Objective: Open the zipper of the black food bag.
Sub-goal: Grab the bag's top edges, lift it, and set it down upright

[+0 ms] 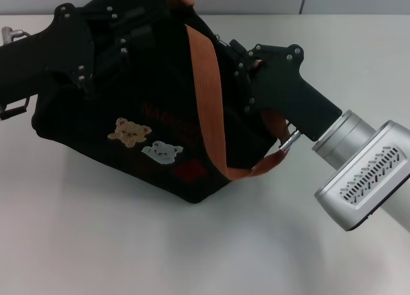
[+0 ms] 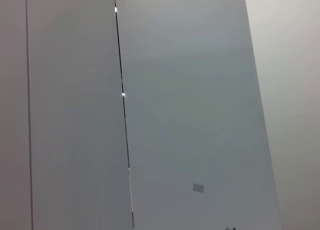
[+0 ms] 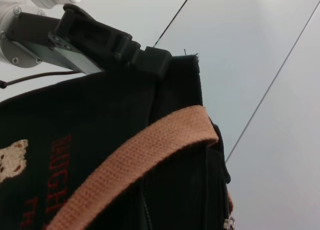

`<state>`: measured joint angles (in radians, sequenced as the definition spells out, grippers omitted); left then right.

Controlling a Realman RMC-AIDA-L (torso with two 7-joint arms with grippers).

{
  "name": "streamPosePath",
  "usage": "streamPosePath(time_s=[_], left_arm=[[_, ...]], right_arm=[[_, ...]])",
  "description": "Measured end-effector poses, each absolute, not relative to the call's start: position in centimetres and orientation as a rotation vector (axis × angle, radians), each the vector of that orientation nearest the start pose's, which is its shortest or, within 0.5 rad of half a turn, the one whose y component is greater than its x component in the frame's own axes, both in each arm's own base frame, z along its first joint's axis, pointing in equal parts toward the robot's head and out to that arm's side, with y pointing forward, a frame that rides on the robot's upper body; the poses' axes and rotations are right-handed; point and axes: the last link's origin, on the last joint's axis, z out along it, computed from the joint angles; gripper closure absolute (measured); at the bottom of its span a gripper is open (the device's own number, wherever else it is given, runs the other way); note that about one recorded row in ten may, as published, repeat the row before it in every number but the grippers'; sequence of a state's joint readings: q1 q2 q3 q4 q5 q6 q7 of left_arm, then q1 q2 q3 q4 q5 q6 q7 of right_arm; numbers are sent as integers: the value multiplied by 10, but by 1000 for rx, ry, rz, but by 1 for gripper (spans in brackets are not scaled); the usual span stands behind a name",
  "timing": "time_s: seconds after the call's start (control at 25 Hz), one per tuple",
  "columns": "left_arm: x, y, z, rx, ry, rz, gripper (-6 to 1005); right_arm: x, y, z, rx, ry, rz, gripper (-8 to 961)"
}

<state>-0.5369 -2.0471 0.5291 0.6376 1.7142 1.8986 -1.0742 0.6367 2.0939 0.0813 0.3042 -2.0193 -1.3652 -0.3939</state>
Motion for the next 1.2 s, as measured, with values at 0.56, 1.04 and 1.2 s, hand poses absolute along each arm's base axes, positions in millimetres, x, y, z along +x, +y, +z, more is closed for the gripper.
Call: streamPosePath(time_s=[0.56,1.04,1.2], left_arm=[[-227,317,61,-2509,-18,-1211,815],[-229,316,61,-2506,-17,-1209,816],[-229,316,61,-2505,-19,-1209,817]], right_arm=[[204,318,-91,-2015,-334,767,954],[219,316,-87,-2022,-269,748,954],[225,315,-84,-2013,-253,734,954]])
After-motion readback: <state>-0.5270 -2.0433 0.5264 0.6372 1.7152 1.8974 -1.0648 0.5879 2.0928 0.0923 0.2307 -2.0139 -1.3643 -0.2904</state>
